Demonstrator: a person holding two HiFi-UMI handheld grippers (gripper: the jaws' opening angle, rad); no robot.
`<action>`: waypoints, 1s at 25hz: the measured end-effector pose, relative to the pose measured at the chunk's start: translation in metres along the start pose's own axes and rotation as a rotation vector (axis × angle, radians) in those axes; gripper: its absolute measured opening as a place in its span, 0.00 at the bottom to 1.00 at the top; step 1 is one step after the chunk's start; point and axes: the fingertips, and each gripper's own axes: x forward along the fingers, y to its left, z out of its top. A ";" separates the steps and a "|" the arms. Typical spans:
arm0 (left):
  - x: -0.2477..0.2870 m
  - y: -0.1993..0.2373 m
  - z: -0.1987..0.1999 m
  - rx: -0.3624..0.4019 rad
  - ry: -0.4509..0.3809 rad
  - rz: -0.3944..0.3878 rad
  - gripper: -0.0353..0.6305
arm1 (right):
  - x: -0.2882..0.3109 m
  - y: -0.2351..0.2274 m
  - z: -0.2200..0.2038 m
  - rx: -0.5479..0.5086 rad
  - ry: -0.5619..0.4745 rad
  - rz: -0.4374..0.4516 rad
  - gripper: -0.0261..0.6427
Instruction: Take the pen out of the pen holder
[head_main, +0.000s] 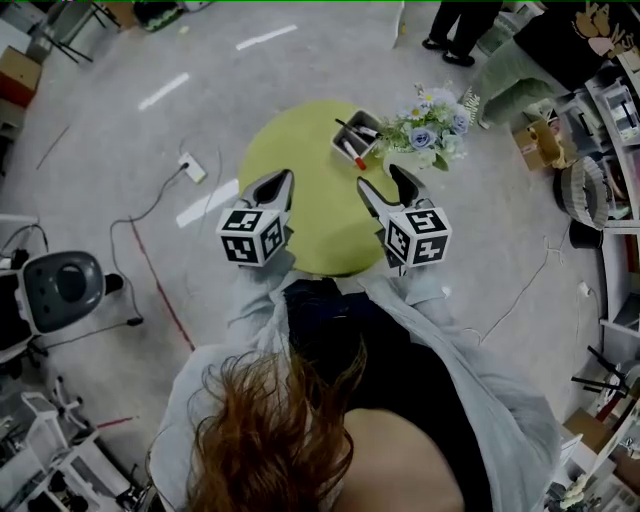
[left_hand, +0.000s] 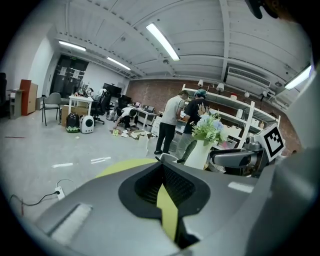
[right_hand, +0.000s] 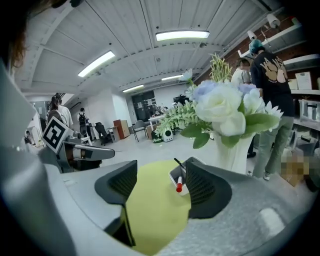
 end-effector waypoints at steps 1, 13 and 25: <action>0.002 0.002 -0.001 -0.002 0.009 0.001 0.08 | 0.004 0.000 -0.004 0.003 0.009 -0.002 0.48; 0.031 0.005 -0.034 -0.022 0.080 0.029 0.08 | 0.047 -0.011 -0.045 -0.088 0.051 -0.065 0.43; 0.061 0.012 -0.058 -0.046 0.085 0.023 0.08 | 0.089 -0.034 -0.081 -0.161 0.089 -0.141 0.36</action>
